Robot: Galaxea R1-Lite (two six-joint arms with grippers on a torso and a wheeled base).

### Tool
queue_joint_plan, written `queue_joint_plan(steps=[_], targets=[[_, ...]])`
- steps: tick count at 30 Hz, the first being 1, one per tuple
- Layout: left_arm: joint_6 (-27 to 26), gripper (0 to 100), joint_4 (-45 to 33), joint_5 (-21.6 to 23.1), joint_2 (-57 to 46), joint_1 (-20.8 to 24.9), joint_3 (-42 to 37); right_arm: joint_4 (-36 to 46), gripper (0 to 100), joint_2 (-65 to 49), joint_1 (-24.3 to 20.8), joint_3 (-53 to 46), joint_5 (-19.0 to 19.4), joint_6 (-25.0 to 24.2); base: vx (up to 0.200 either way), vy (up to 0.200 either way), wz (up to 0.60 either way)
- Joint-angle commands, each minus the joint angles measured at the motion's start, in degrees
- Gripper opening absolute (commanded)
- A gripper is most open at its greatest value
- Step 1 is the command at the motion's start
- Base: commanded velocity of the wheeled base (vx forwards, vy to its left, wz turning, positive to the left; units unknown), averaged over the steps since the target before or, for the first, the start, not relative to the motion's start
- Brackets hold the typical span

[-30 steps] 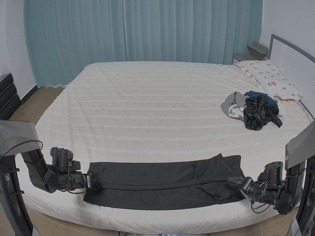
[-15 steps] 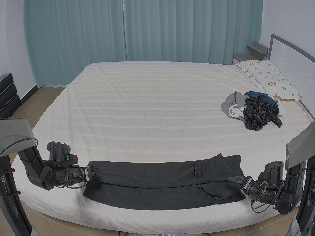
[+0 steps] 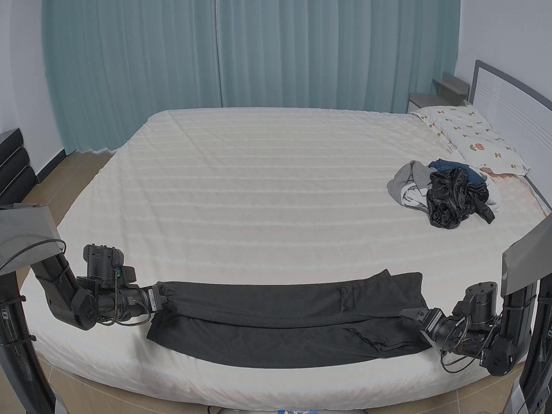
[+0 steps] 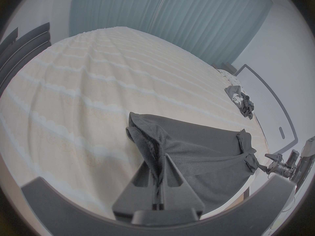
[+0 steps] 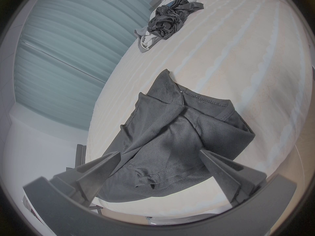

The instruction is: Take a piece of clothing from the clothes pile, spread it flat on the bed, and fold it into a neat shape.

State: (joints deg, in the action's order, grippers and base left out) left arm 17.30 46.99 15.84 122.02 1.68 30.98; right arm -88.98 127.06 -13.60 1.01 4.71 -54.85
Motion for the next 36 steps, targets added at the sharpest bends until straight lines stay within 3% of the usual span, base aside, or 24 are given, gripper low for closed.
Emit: queue_joint_plan(steps=[1,6,13,19,25,32,36], targets=[[0.19,0,0.03,0.07,-0.02,0.08,0.31,-0.76,100,0.03,-0.02,-0.66,0.04,0.0,0.0,0.0,0.0],[0.81,0,0.29,-0.02,0.42,-0.01,1.19,-0.76,100,-0.15,-0.02,-0.84,-0.05,0.09,0.0,0.0,0.0],[7.57,0,-0.15,-0.54,0.15,0.16,4.8,-0.76,100,-0.24,-0.02,-0.75,-0.14,0.09,0.0,0.0,0.0],[7.84,0,-0.59,-0.54,-0.29,1.48,4.09,-0.76,100,-0.59,0.42,-0.57,-0.14,0.09,0.0,0.0,0.0],[8.1,0,-1.99,-1.69,-2.04,4.12,3.74,-0.76,100,-1.03,0.51,-0.66,-0.05,0.09,0.0,-0.2,0.0],[9.6,0,-8.06,-11.27,-4.24,11.68,7.61,-0.76,100,-1.91,1.56,-0.48,0.04,0.0,0.0,-0.2,0.0],[9.6,0,-11.22,-13.46,-5.3,13.96,9.19,-0.76,100,-2.26,2.79,-0.31,-0.05,0.0,0.0,-0.2,0.0]])
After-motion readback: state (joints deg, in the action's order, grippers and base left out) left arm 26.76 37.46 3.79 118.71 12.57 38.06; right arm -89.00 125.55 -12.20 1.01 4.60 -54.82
